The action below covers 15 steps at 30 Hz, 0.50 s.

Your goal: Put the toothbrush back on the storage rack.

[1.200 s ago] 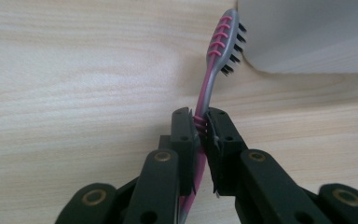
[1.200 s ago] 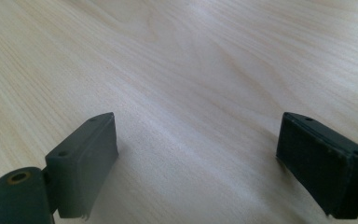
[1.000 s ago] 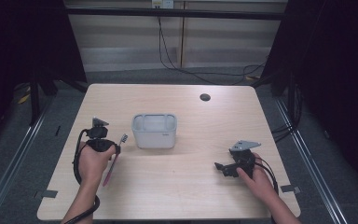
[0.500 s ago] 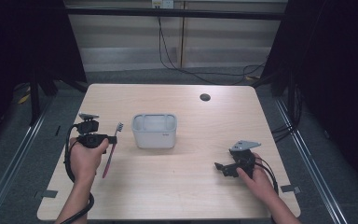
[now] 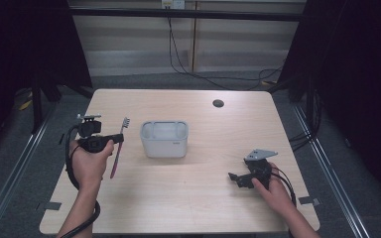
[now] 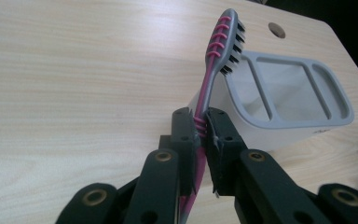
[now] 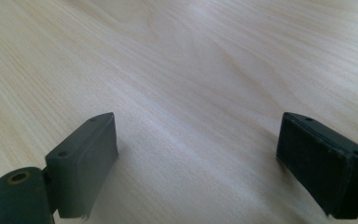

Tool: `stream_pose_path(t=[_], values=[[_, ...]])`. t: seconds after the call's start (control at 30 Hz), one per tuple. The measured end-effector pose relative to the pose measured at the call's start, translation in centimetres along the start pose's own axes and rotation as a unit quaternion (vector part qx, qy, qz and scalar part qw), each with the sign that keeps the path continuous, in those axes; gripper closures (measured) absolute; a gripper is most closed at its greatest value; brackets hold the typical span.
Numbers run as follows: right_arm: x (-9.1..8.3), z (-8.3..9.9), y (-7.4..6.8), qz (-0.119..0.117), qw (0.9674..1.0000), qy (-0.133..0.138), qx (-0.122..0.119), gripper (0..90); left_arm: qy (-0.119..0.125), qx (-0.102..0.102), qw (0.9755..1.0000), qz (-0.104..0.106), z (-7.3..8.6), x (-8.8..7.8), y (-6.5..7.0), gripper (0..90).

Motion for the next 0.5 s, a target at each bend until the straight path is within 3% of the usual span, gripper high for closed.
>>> stream_pose_path(t=[0.27, 0.5], values=[[0.0, 0.0, 0.0, 0.0, 1.0, 0.0, 0.0, 11.7, 0.039, 0.008, 0.9992, 0.006, -1.2, -0.7, 0.8, 82.4], [0.0, 0.0, 0.0, 0.0, 1.0, 0.0, 0.0, 11.7, 0.089, 0.013, 0.9958, 0.012, -2.7, -1.5, 1.6, 82.4]])
Point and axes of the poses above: each handheld gripper's, and its own axes: x roughly forward along the jaws, z roughly out of its underside, y roughly to its right, the point moved 8 cm from there along x, roughly forward along the jaws, and after that the axes turned 2 degrees about y, right-handed, at the moved point
